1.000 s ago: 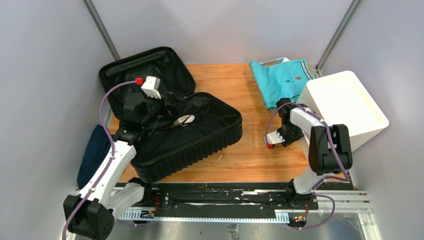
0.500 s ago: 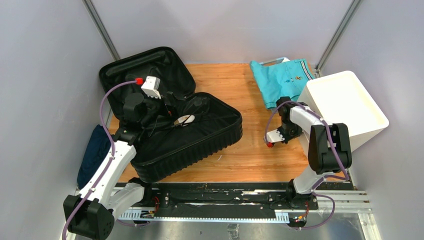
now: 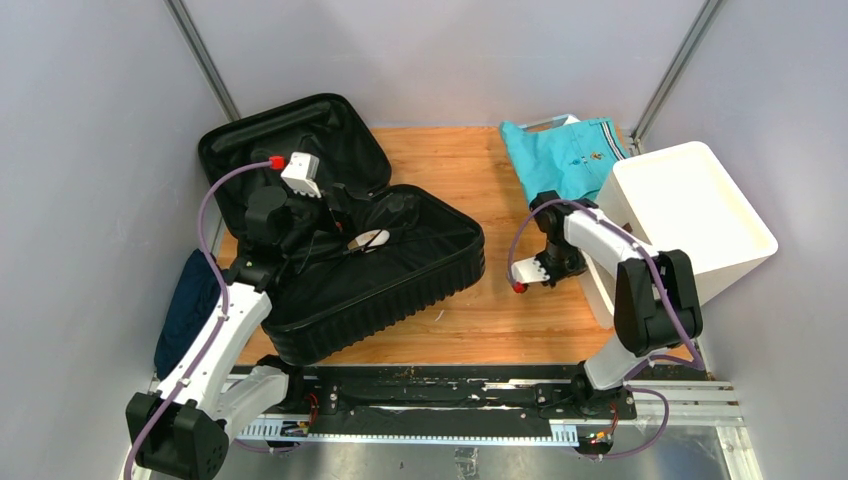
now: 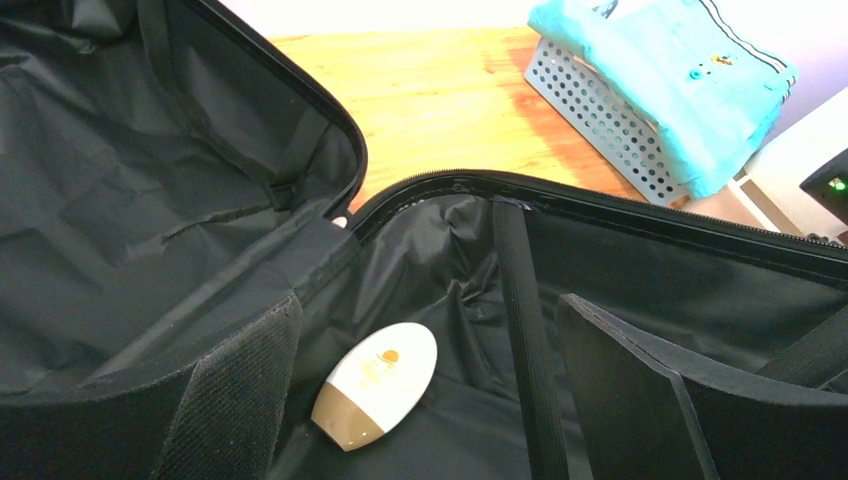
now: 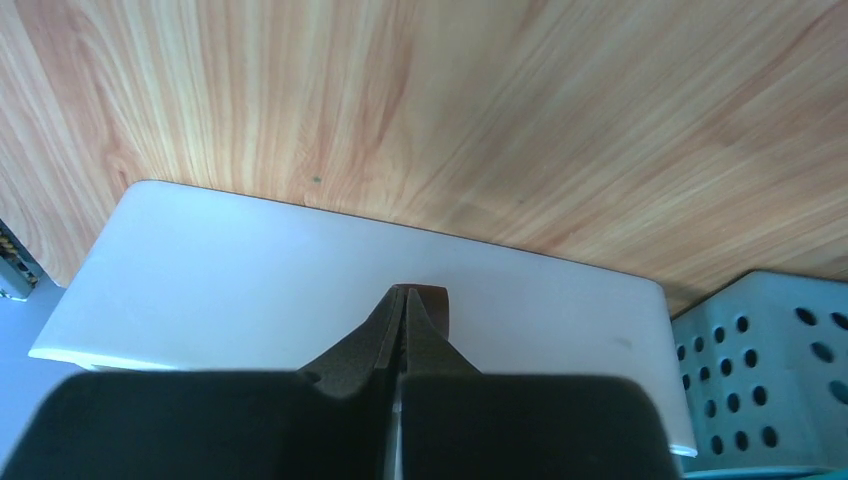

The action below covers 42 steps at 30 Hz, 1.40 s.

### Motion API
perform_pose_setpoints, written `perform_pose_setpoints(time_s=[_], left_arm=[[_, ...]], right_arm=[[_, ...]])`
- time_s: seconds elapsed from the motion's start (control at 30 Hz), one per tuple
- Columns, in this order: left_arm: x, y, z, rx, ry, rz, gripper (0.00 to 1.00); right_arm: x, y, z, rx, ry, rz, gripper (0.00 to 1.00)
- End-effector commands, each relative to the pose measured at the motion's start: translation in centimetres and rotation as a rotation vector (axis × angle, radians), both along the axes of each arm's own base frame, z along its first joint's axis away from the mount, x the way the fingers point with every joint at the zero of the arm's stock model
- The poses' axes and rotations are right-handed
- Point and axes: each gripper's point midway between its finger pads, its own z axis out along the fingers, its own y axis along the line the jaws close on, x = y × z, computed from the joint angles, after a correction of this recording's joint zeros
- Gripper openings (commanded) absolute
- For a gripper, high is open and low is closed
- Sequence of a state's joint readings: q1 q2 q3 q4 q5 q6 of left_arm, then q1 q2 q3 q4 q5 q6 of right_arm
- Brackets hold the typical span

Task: Open, take out, and arrange the luggage
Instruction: Open the drawer in the storage box, then adjust the luggage at the center of the board.

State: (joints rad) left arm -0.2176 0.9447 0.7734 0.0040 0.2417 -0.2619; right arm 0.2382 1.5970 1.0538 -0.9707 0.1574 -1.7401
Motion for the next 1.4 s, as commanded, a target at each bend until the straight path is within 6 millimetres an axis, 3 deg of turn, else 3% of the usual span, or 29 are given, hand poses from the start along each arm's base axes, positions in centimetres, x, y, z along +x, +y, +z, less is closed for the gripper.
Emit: perform_pose_setpoints(time_s=[0.0, 0.2, 0.27, 0.33, 0.4, 0.47, 0.63, 0.73, 0.9, 1.07, 1.27, 1.37], left_arm=[[-0.1, 0.5, 1.2, 0.009, -0.038, 0.012, 1.00], [-0.1, 0.5, 0.9, 0.009, -0.033, 0.014, 1.00], [-0.1, 0.5, 1.0, 0.009, -0.035, 0.015, 1.00], [-0.1, 0.6, 1.3, 0.013, -0.044, 0.014, 1.00], [0.0, 0.7, 1.6, 0.017, -0.053, 0.018, 1.00], [-0.3, 0.8, 1.2, 0.023, -0.033, 0.018, 1.00], [-0.3, 0.6, 1.7, 0.019, -0.041, 0.007, 1.00], [-0.2, 0.2, 1.9, 0.018, -0.037, -0.014, 1.00], [0.2, -0.4, 1.9, 0.014, -0.019, -0.045, 1.00], [0.4, -0.7, 2.5, 0.000, -0.022, -0.055, 1.00], [0.0, -0.6, 3.0, -0.002, -0.025, -0.054, 1.00], [-0.2, -0.4, 3.2, 0.001, -0.028, -0.048, 1.00]], right_arm=[[-1.8, 1.9, 0.9, 0.047, 0.038, -0.011, 0.00], [-3.0, 5.5, 1.6, 0.160, 0.074, -0.081, 0.00], [-2.9, 6.4, 1.9, 0.193, 0.072, -0.120, 0.05], [-2.4, 6.9, 2.2, 0.213, 0.057, -0.190, 0.22], [-2.1, 7.0, 2.5, 0.230, 0.044, -0.244, 0.50], [-1.8, 7.1, 2.9, 0.261, 0.026, -0.295, 0.63], [-1.7, 6.4, 3.8, 0.322, -0.009, -0.428, 0.65], [-1.7, 6.2, 5.3, 0.404, -0.012, -0.527, 0.64], [-0.2, 8.0, 11.2, 0.656, -0.030, -0.639, 0.61], [1.0, 12.4, 18.6, 0.962, -0.062, -0.515, 0.60], [-3.0, 19.5, 28.8, 1.451, 0.076, -0.199, 0.66], [-5.5, 22.3, 31.0, 1.517, 0.176, -0.098, 0.71]])
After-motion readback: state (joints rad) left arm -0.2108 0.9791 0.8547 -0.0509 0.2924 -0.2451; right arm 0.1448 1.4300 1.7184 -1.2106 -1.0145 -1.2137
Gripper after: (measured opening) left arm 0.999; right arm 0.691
